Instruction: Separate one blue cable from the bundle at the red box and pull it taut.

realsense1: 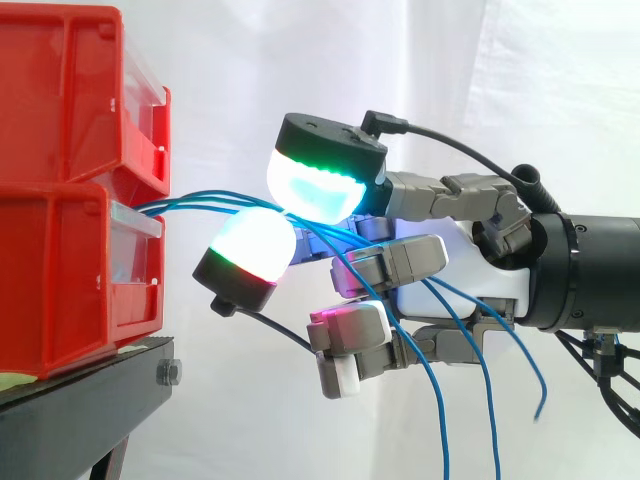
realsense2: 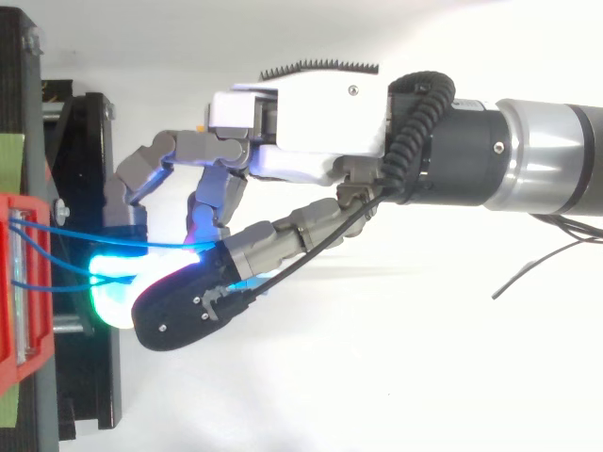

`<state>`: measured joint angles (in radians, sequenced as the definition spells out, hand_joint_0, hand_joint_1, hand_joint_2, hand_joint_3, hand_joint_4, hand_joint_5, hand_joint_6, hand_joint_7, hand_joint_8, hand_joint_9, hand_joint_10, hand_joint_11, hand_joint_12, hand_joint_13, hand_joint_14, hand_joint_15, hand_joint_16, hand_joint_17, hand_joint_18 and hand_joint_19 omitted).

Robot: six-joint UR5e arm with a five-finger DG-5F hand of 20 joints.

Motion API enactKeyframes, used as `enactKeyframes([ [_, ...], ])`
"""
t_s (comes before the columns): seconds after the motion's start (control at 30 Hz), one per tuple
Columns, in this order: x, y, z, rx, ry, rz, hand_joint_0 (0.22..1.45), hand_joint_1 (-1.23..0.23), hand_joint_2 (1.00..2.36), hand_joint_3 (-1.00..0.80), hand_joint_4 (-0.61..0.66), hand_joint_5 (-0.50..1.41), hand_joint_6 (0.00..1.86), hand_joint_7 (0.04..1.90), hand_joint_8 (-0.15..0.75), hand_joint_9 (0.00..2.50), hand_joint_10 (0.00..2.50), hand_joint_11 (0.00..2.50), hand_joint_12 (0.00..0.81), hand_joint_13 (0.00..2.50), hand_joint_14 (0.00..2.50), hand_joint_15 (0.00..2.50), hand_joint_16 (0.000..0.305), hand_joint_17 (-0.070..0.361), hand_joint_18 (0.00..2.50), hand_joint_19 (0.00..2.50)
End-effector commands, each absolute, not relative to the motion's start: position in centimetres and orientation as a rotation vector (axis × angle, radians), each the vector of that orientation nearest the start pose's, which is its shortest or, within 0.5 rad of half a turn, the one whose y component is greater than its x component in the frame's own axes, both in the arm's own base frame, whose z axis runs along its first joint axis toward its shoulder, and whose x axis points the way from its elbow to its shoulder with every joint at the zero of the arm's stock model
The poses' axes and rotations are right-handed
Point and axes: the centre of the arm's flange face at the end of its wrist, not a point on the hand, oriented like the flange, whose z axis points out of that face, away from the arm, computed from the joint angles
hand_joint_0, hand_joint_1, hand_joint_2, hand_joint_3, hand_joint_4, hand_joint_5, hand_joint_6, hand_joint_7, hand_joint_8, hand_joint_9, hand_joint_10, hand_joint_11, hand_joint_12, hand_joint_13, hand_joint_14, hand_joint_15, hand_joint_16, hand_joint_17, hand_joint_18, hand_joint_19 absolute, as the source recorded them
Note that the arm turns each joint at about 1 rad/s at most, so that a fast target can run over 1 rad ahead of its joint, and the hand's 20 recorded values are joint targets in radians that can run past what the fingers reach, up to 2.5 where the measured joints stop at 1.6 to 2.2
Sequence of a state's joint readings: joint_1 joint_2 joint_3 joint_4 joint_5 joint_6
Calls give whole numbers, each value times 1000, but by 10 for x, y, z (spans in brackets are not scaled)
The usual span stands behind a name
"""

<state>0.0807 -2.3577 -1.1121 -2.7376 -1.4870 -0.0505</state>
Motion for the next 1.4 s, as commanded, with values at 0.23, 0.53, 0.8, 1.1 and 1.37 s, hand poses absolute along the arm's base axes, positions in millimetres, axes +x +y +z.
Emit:
enactKeyframes([
  [0.23,787,-81,244,1089,1193,1172,686,-876,1003,-449,101,-164,912,859,253,1189,374,1612,366,1041,30,1068,53,119,787,835],
  [0.53,788,-82,245,1081,1189,1167,590,-515,1000,-500,140,-136,893,913,255,1321,231,1642,363,1083,30,1056,51,116,825,850],
  [0.8,787,-82,244,1080,1196,1162,600,-681,1009,-198,159,-128,891,924,320,1320,391,1519,422,1126,26,1032,63,141,899,820],
  [1.1,787,-82,244,1082,1196,1160,767,-938,1010,-349,-55,-163,937,984,254,1226,298,1641,366,1029,31,1026,52,118,802,816],
  [1.37,787,-77,243,1078,1214,1155,728,-935,1000,-500,7,-146,934,953,256,1312,244,1680,358,1067,32,1024,51,115,854,816],
])
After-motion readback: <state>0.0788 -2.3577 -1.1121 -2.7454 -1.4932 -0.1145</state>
